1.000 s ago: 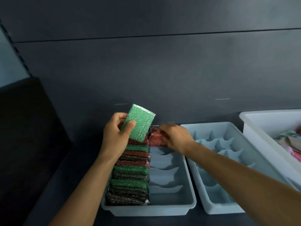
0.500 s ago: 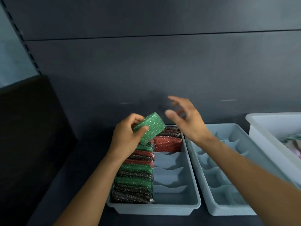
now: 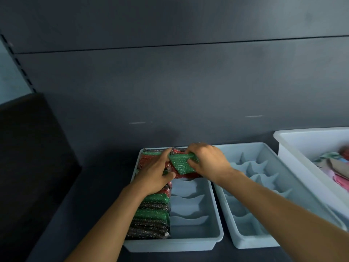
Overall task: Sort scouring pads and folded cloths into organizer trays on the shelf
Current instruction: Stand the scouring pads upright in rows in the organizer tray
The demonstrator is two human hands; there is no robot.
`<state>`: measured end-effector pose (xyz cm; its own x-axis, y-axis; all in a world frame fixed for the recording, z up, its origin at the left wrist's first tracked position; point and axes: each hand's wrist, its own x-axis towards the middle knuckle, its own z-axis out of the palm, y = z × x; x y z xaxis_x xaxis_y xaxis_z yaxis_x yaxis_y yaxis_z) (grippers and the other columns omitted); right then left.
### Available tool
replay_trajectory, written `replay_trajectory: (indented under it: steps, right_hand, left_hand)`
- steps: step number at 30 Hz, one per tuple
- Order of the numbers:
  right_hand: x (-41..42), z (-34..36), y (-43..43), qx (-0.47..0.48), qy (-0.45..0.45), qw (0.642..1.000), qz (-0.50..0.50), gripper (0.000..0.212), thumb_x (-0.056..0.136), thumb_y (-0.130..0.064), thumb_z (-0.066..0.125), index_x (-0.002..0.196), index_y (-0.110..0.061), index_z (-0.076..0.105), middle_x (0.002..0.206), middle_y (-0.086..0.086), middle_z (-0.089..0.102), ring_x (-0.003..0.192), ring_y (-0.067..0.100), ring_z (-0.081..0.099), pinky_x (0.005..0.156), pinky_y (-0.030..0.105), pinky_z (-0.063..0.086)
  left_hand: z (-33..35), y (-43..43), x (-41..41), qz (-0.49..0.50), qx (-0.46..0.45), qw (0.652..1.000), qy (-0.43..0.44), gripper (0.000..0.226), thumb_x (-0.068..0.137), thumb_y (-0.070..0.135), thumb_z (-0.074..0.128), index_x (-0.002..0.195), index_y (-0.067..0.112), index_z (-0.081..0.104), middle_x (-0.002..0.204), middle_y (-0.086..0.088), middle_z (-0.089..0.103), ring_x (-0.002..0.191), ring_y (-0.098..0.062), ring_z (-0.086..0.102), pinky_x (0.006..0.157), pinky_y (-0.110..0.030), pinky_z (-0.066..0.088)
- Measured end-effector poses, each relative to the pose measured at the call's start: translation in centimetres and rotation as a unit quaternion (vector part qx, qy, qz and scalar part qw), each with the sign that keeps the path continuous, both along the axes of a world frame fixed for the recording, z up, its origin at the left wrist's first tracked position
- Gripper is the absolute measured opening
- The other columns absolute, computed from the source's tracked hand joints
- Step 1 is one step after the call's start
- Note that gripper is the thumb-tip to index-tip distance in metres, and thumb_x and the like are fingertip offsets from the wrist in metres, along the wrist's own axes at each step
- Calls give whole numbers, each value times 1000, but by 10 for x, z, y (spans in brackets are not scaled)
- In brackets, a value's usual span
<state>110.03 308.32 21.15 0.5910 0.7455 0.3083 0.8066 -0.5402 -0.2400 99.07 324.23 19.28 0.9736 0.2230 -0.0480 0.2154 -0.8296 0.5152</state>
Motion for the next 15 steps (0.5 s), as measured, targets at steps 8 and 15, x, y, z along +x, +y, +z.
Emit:
replay_trajectory:
  steps: [8, 15]
  right_hand:
    - [5, -23, -1, -33, 15, 999, -11, 21, 86, -24, 61, 107, -20, 59, 109, 3, 65, 100, 26, 60, 79, 32, 46]
    - [11, -29, 0, -44, 26, 999, 16, 30, 85, -24, 64, 114, -18, 58, 117, 2, 56, 110, 22, 54, 84, 31, 45]
  left_hand:
    - [-2, 3, 4, -3, 7, 1000, -13, 82, 93, 33, 63, 155, 29, 9, 156, 9, 34, 144, -16, 31, 117, -38, 28]
    - [2, -2, 1, -10, 49, 999, -8, 74, 94, 33, 61, 154, 27, 18, 156, 6, 35, 143, -16, 32, 115, -36, 28]
